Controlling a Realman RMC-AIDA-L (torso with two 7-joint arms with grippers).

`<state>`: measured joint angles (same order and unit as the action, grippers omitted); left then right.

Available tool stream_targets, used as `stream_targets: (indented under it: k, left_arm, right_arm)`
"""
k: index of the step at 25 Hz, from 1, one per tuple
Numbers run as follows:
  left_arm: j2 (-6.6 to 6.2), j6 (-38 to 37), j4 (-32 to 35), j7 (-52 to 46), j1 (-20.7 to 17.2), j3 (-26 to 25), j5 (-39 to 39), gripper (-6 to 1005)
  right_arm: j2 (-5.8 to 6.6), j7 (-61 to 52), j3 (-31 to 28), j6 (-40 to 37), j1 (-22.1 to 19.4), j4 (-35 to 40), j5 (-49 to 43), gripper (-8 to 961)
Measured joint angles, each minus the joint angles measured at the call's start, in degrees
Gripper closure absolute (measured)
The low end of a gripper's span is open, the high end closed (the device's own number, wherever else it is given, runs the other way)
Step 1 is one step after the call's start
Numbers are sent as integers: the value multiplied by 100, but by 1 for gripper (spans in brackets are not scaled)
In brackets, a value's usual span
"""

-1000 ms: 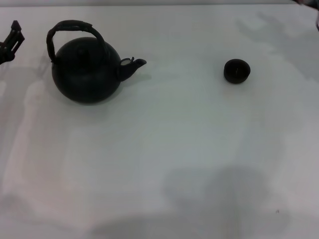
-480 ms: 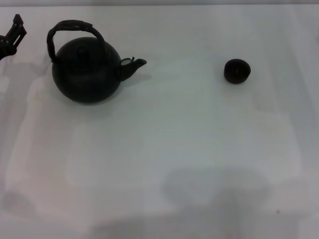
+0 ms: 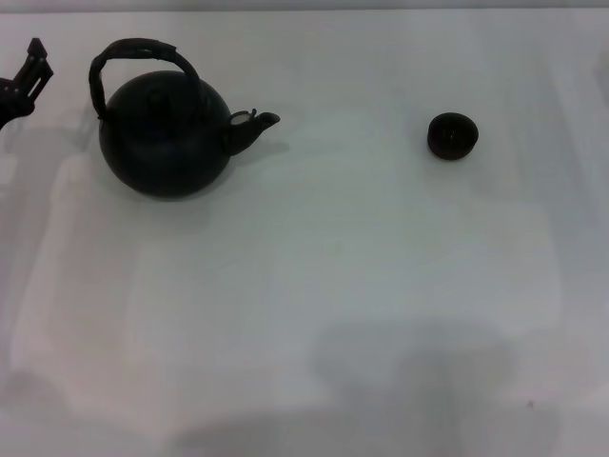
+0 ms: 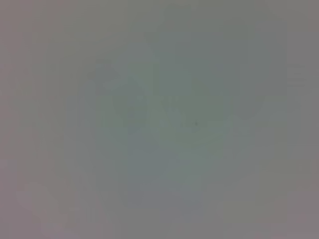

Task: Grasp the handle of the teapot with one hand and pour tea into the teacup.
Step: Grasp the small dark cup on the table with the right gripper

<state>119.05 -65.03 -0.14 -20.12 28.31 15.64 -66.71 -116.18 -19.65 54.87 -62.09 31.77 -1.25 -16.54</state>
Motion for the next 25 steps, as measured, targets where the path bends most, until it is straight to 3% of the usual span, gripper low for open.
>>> stream_targets:
  k: [25]
  left_arm:
    - [13,270,-86,-9,152,-9,176,116]
  right_arm:
    - [-1,-19,7,611,301,59,12,148]
